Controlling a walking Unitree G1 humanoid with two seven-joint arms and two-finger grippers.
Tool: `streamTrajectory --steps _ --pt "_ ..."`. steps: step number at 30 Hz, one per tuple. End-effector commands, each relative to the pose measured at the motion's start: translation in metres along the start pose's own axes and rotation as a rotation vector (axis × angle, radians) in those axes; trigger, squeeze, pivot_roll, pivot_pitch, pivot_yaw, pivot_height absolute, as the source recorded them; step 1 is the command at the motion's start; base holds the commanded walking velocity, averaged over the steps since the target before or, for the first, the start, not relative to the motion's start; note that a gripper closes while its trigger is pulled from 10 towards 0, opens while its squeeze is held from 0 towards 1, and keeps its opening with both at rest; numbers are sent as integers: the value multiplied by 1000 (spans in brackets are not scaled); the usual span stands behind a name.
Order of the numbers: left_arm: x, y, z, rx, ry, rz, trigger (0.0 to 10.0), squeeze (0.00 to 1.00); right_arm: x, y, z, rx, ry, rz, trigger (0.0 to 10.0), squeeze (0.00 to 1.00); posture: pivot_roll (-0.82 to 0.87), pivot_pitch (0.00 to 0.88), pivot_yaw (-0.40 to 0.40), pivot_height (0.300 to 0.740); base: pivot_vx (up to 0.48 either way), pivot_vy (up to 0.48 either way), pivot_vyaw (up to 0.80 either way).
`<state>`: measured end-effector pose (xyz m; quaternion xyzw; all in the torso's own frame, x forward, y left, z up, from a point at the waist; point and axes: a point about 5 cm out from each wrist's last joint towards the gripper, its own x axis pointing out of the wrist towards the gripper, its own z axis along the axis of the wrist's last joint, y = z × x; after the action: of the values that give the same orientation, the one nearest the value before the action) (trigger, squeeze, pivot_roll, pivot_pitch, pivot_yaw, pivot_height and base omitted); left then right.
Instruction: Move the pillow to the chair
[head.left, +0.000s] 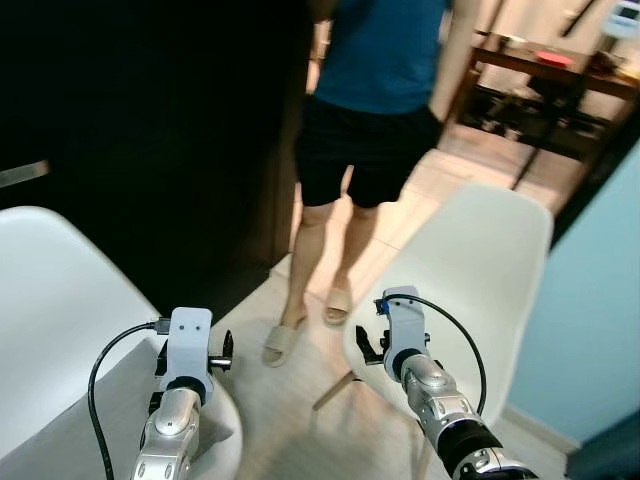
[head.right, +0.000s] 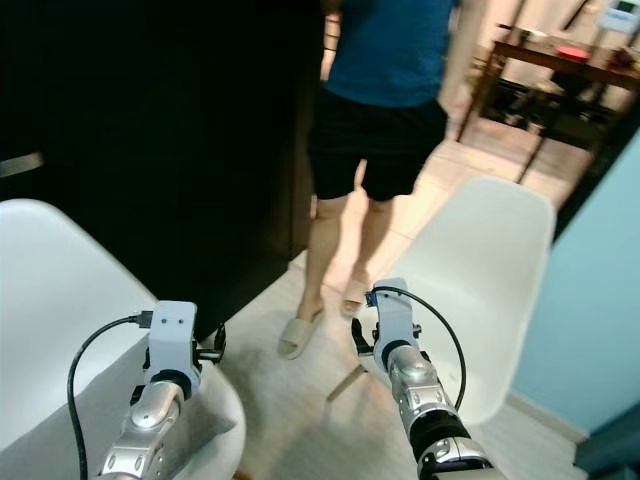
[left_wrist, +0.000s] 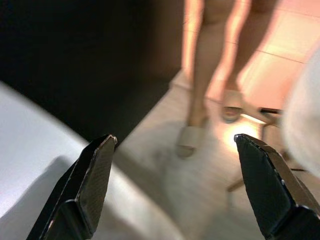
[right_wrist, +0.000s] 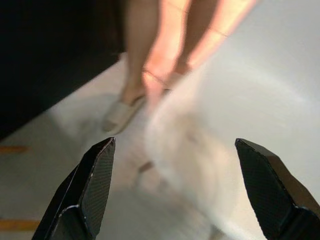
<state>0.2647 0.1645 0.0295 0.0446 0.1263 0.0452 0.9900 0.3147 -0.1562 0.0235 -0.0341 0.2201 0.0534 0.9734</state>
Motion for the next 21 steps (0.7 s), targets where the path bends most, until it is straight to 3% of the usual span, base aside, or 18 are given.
streamTrajectory --steps 1,9,15,18,21 --pt "-2 -7 -7 4 32 -29 10000 0 0 -2 -3 -4 19 -6 10000 0 54 0 -86 729 0 0 -800" --pt "0 -11 -4 18 32 -79 10000 0 0 0 -1 -4 18 3 10000 0 49 0 -81 729 0 0 -800" --pt "0 -11 -3 -29 37 -71 10000 0 -1 2 -6 -1 27 6 10000 0 46 0 -82 729 0 0 -800" --pt "2 -4 -7 -102 66 6 10000 0 -2 4 -6 -5 26 20 10000 0 35 0 -82 729 0 0 -800" --pt "3 -1 -8 -89 79 30 10000 0 -2 3 -6 -13 31 21 10000 0 35 0 -83 729 0 0 -800"
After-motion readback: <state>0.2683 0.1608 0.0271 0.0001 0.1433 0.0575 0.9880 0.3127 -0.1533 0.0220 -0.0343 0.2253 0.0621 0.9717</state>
